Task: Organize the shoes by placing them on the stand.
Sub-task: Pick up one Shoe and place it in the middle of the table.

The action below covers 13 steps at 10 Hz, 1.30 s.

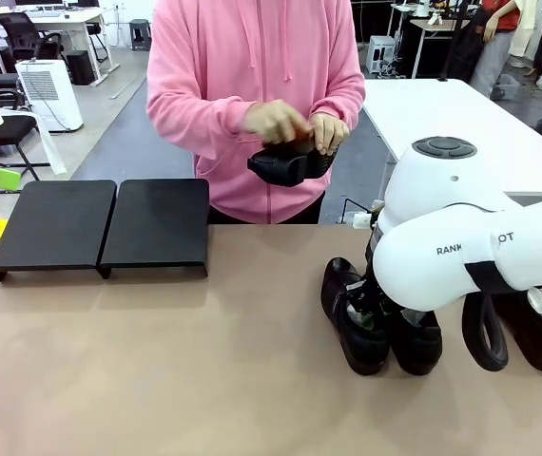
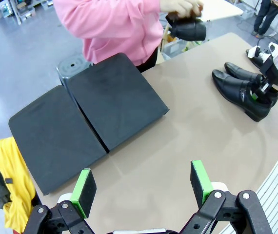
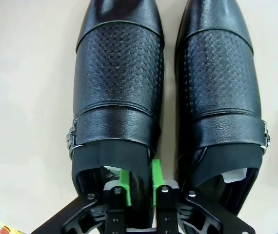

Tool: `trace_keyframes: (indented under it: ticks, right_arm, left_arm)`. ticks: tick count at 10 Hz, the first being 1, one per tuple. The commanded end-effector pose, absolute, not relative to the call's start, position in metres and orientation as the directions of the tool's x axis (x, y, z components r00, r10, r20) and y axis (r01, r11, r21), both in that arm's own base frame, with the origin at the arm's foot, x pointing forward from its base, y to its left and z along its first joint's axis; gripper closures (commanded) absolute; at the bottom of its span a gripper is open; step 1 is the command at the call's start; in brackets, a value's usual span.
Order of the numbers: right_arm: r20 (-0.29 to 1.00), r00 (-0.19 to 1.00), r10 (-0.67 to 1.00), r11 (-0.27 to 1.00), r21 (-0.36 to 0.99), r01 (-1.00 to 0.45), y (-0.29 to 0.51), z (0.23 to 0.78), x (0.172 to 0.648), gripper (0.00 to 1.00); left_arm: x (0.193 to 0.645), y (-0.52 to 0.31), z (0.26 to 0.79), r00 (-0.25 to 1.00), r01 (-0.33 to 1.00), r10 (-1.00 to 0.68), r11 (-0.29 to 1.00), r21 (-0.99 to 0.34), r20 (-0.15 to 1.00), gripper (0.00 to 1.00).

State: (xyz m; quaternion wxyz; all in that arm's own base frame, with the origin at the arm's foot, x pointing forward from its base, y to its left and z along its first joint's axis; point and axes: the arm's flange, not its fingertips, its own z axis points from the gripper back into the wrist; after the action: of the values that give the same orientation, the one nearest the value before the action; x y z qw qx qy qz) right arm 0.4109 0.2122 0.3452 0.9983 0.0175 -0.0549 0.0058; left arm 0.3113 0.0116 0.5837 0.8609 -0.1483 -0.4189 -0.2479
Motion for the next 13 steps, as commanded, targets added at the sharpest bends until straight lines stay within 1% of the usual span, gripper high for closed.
trace_keyframes:
  ticks: [1,4,5,6,7,8,9,10,11,13]
  right_arm:
    - [0.117,0.993,-0.007,1.0,0.025,0.004,0.217,0.342,0.411,1.0]
    - [0.111,0.994,-0.012,1.0,0.029,0.009,0.214,0.355,0.408,1.0]
    - [0.125,0.992,-0.031,0.999,0.034,0.027,0.216,0.371,0.402,1.0]
    - [0.182,0.983,-0.018,0.999,0.048,0.009,0.219,0.398,0.392,1.0]
    - [0.234,0.972,-0.021,0.997,0.079,0.003,0.226,0.428,0.377,1.0]
    - [0.258,0.965,-0.047,0.985,0.171,0.002,0.234,0.452,0.362,1.0]
    - [0.27,0.962,-0.027,0.978,0.206,-0.03,0.252,0.466,0.347,1.0]
    - [0.286,0.958,-0.013,0.98,0.196,-0.045,0.274,0.467,0.34,1.0]
    - [0.269,0.963,0.009,0.98,0.19,-0.063,0.296,0.46,0.337,1.0]
    - [0.252,0.967,0.026,0.972,0.221,-0.084,0.349,0.434,0.327,1.0]
  left_arm:
    - [0.311,0.013,0.584,0.519,0.562,-0.311,0.826,-0.044,0.796,0.0]
    - [0.311,0.013,0.584,0.519,0.562,-0.311,0.826,-0.044,0.796,0.0]
    - [0.311,0.013,0.584,0.519,0.562,-0.311,0.826,-0.044,0.796,0.0]
    - [0.311,0.013,0.584,0.519,0.562,-0.311,0.826,-0.044,0.796,0.0]
    - [0.311,0.013,0.584,0.519,0.562,-0.311,0.826,-0.044,0.796,0.0]
    - [0.311,0.013,0.584,0.519,0.562,-0.311,0.826,-0.044,0.796,0.0]
    - [0.311,0.013,0.584,0.519,0.562,-0.311,0.826,-0.044,0.796,0.0]
    - [0.311,0.013,0.584,0.519,0.562,-0.311,0.826,-0.044,0.796,0.0]
    - [0.311,0.013,0.584,0.519,0.562,-0.311,0.826,-0.044,0.796,0.0]
    - [0.311,0.013,0.584,0.519,0.562,-0.311,0.826,-0.044,0.796,0.0]
